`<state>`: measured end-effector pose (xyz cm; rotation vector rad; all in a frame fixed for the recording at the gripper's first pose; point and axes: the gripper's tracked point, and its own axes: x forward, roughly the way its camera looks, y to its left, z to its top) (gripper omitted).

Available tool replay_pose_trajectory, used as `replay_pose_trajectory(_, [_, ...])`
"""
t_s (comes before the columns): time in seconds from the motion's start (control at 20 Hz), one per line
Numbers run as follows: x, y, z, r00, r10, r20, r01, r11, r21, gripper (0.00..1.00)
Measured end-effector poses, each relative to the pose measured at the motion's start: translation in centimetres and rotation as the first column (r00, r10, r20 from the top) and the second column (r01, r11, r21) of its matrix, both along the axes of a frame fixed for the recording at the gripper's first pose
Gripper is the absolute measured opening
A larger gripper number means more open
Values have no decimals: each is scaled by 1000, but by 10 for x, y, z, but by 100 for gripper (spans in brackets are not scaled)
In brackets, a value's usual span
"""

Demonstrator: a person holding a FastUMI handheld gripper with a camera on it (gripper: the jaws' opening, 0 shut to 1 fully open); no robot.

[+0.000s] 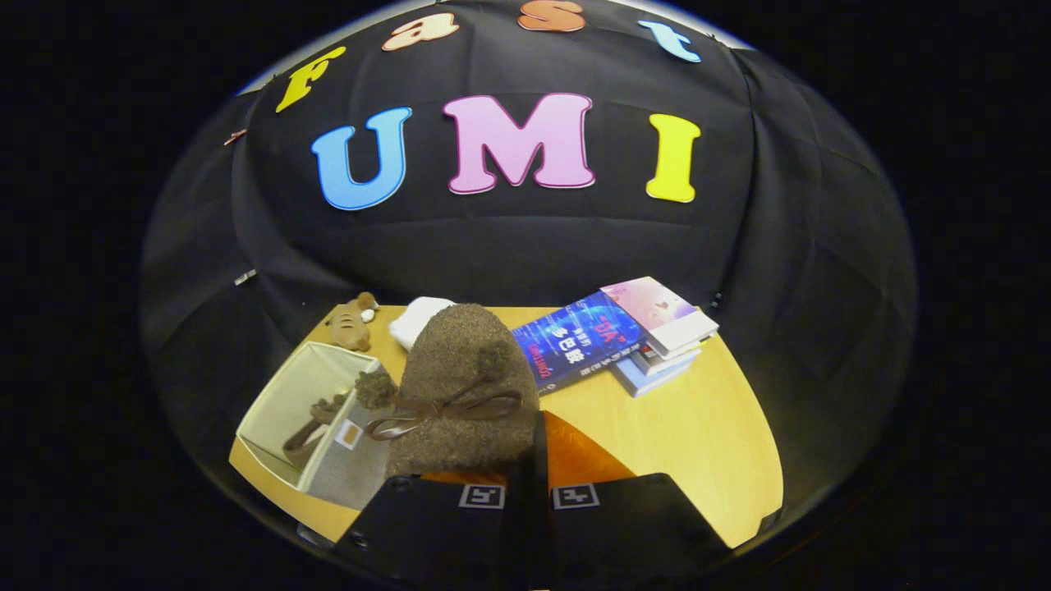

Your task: Open the storage box then place both shoes into the box .Put the left shoe in first, then the right shoe, with the right side of both shoes facing outward in a uniform manner.

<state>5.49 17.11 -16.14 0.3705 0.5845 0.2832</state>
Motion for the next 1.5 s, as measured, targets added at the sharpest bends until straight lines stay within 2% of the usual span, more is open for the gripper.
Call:
replay_pose_trajectory(0.3, [5,99,59,999,48,14,-49,997,66,7])
replay_pose_trajectory(0.7, [7,194,32,984,-20,-175,30,998,54,7])
replay_pose_trajectory(1.0, [-11,224,-10,959,-73,-272,66,997,-34,7])
replay_pose_trajectory(1.15, [-7,230,-13,960,-92,-264,81,995,-54,7])
replay_pose_trajectory(1.35, [-4,239,-15,949,-109,-295,109,994,-16,8])
replay_pose_trajectory(1.5, [-4,235,-21,945,-131,-300,120,991,-56,8])
